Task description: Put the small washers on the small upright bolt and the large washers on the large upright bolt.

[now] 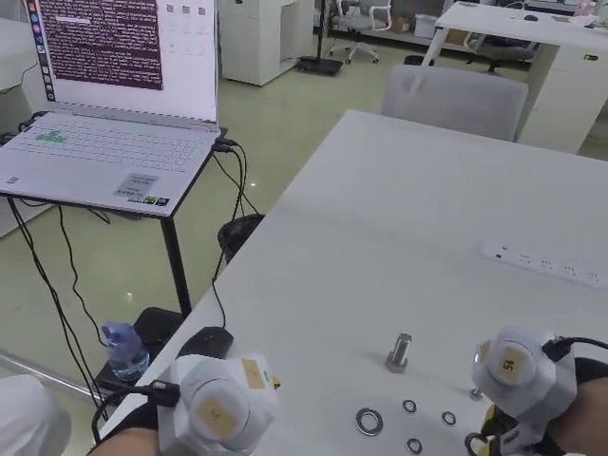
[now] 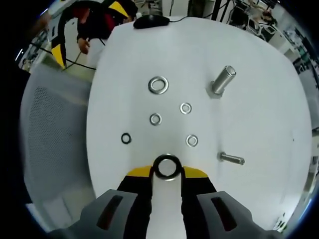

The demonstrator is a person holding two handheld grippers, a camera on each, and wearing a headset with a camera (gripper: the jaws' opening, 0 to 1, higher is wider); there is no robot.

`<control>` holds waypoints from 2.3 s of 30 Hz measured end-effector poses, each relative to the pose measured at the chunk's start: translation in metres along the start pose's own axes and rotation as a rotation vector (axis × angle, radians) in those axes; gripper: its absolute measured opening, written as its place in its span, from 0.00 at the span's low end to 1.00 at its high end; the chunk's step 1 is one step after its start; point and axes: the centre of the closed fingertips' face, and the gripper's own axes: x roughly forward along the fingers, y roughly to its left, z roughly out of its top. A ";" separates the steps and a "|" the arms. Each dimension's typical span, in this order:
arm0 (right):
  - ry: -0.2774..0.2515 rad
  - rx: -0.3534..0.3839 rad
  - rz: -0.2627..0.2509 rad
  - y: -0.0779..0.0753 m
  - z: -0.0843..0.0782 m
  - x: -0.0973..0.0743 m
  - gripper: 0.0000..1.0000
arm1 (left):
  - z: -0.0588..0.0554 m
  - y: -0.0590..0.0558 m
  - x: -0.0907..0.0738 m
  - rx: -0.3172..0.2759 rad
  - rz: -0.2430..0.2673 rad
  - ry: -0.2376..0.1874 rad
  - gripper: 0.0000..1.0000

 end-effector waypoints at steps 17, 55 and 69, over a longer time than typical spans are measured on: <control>-0.025 -0.013 -0.001 -0.012 0.034 -0.039 0.21 | 0.004 0.004 0.003 -0.003 0.003 -0.004 0.83; -0.064 -0.048 -0.039 -0.073 0.107 -0.041 0.21 | -0.002 0.007 0.011 -0.003 -0.014 0.017 0.83; -0.043 -0.071 -0.036 -0.080 0.120 -0.023 0.21 | 0.000 0.006 0.014 -0.001 -0.017 0.005 0.87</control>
